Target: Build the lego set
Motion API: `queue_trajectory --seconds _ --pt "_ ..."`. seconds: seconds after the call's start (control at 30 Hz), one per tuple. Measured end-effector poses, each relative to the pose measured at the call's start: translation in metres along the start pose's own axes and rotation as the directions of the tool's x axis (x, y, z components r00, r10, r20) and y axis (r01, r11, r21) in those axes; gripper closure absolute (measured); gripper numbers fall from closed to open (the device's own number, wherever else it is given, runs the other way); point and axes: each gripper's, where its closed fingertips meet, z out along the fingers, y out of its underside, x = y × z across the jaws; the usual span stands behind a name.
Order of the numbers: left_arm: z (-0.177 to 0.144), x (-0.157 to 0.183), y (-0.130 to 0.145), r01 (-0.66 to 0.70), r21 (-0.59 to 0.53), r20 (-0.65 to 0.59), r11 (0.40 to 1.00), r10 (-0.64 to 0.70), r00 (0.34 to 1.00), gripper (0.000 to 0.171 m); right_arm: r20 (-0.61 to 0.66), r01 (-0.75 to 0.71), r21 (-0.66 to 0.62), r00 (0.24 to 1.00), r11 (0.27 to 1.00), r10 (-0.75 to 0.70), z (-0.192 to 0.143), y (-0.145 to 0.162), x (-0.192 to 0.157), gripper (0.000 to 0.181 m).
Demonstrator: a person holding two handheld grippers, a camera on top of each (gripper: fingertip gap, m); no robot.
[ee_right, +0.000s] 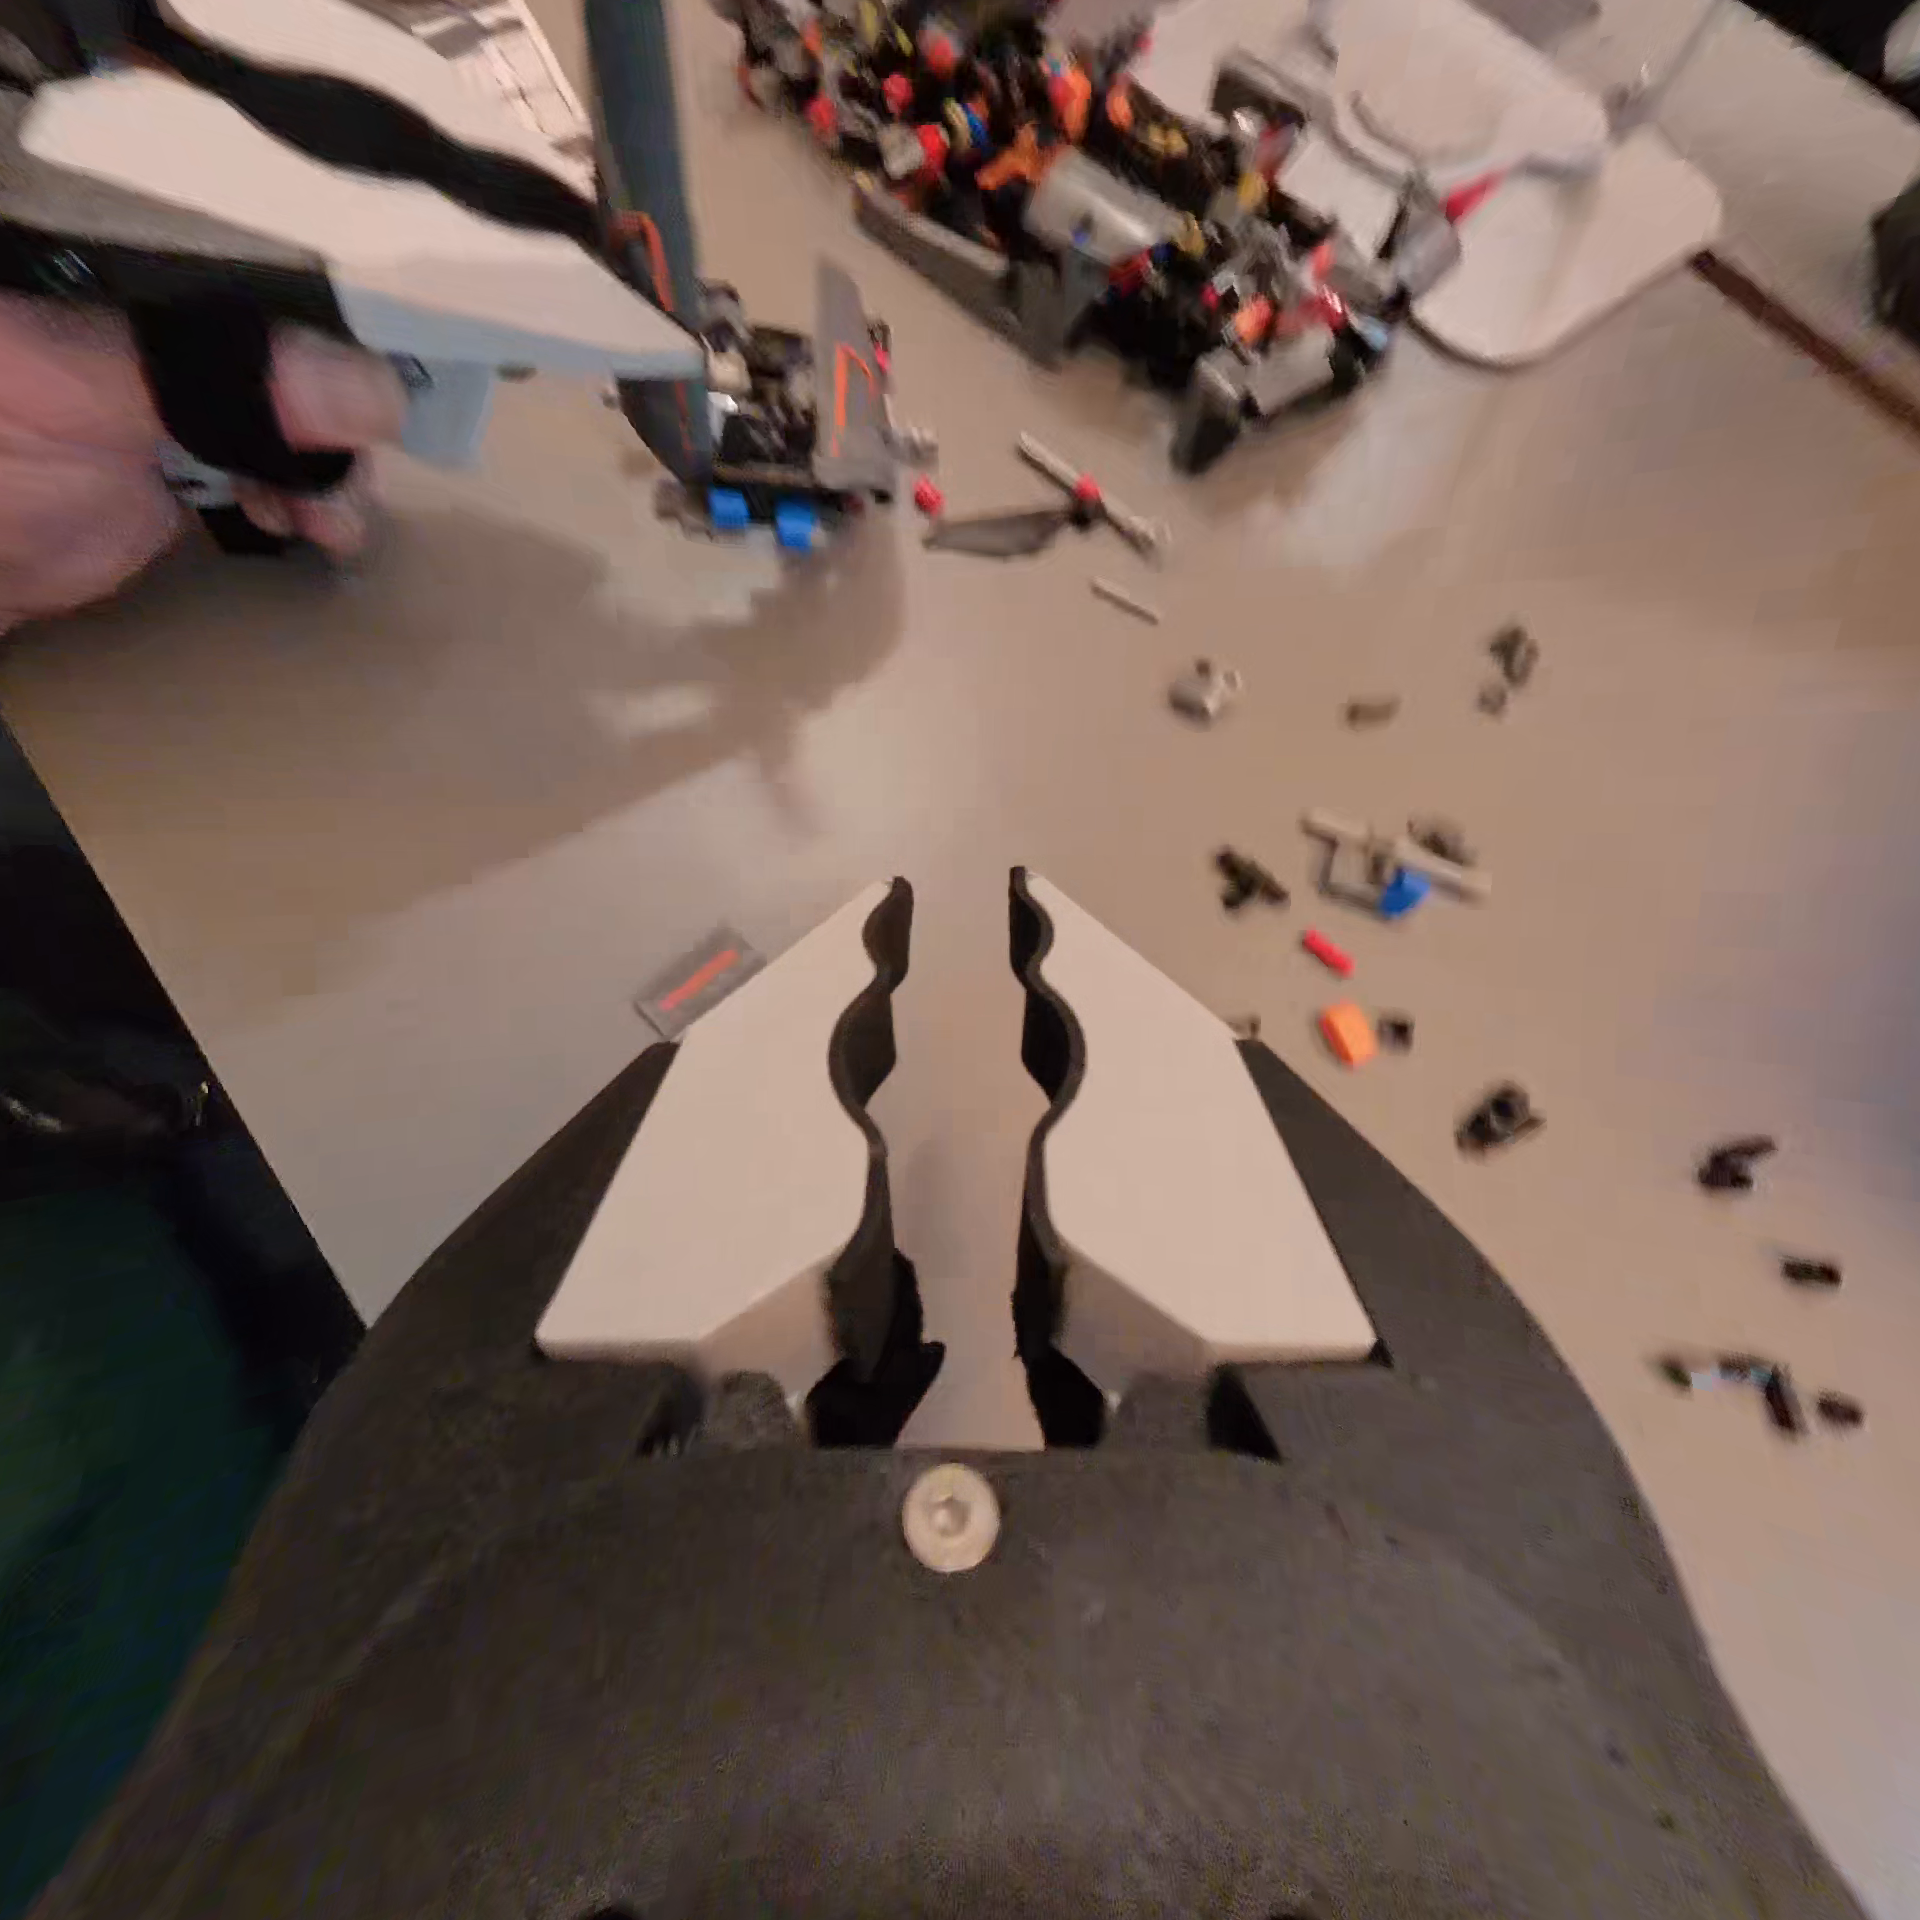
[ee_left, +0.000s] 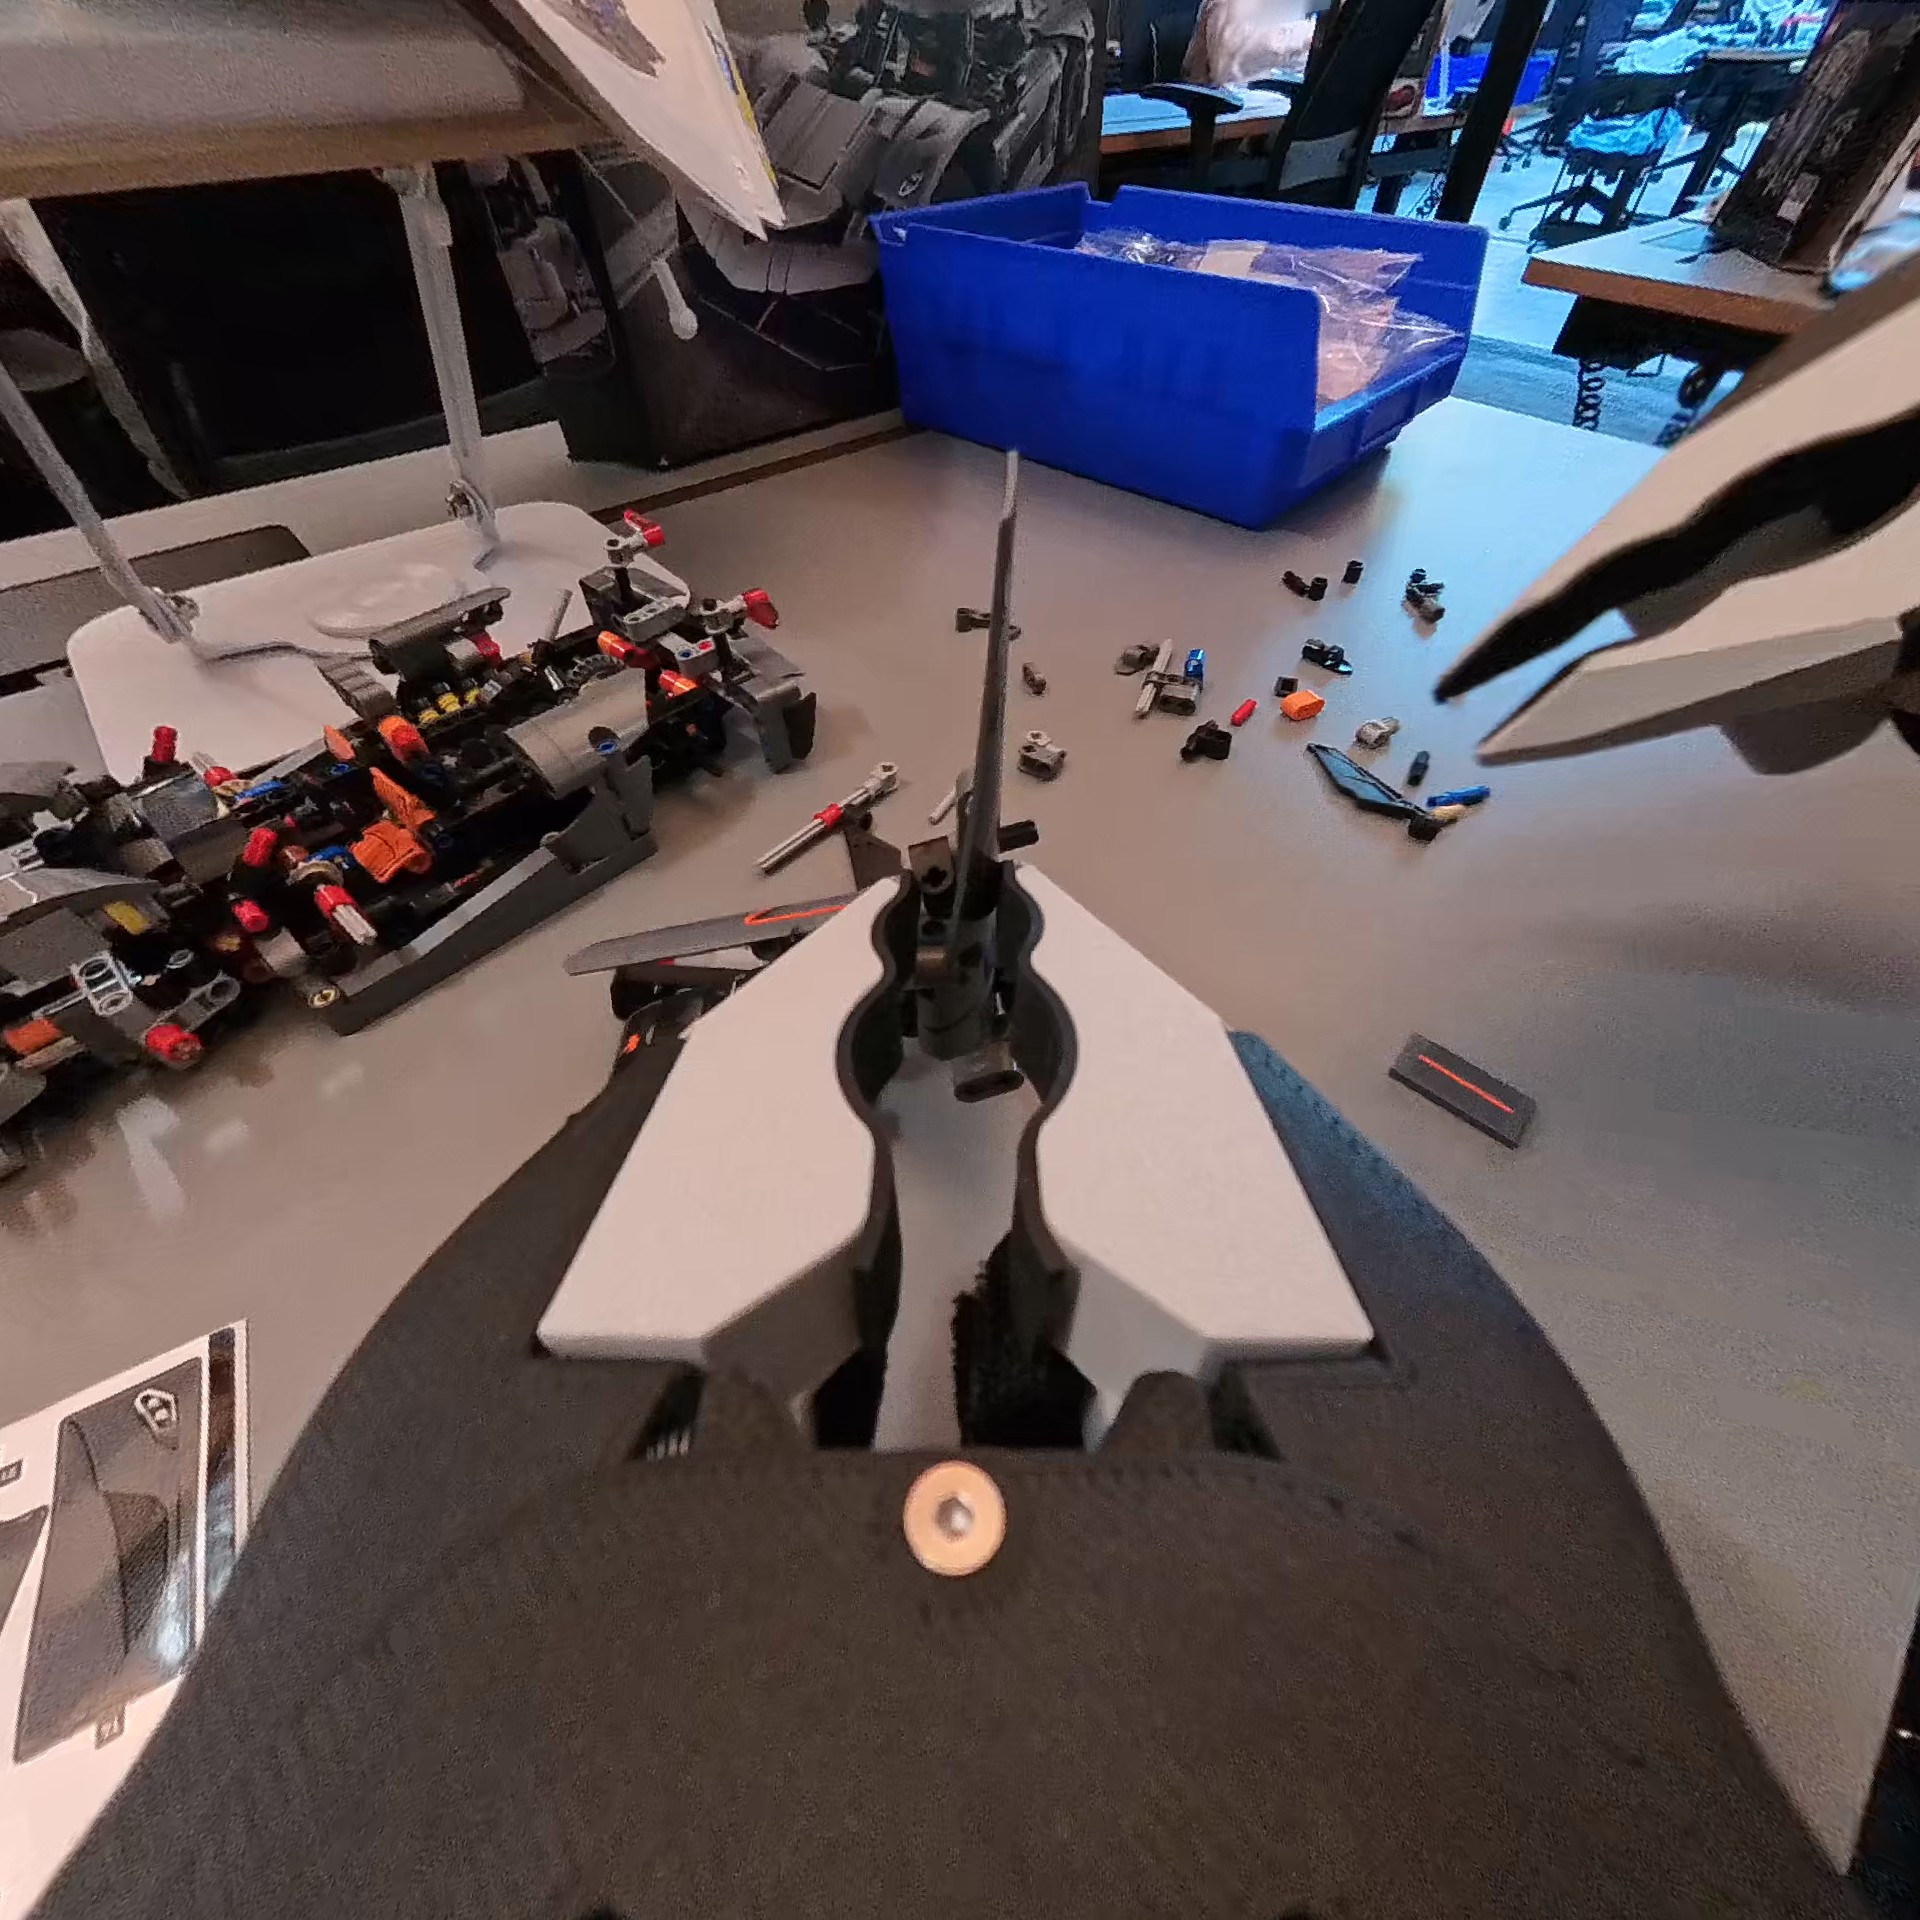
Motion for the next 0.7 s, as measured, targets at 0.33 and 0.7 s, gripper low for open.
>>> queue_trajectory --seconds 0.33,0.7 --pt "0.008 0.008 0.004 -0.046 -0.038 -0.031 0.998 0.045 0.999 0.160 -0.002 -0.129 -0.110 0.992 0.985 0.130 -0.020 0.068 0.037 0.154" --pt "0.011 0.017 0.006 -0.089 -0.052 -0.008 0.995 0.089 0.996 0.159 -0.057 0.016 -0.186 0.998 0.982 -0.026 0.015 0.076 0.033 0.168"
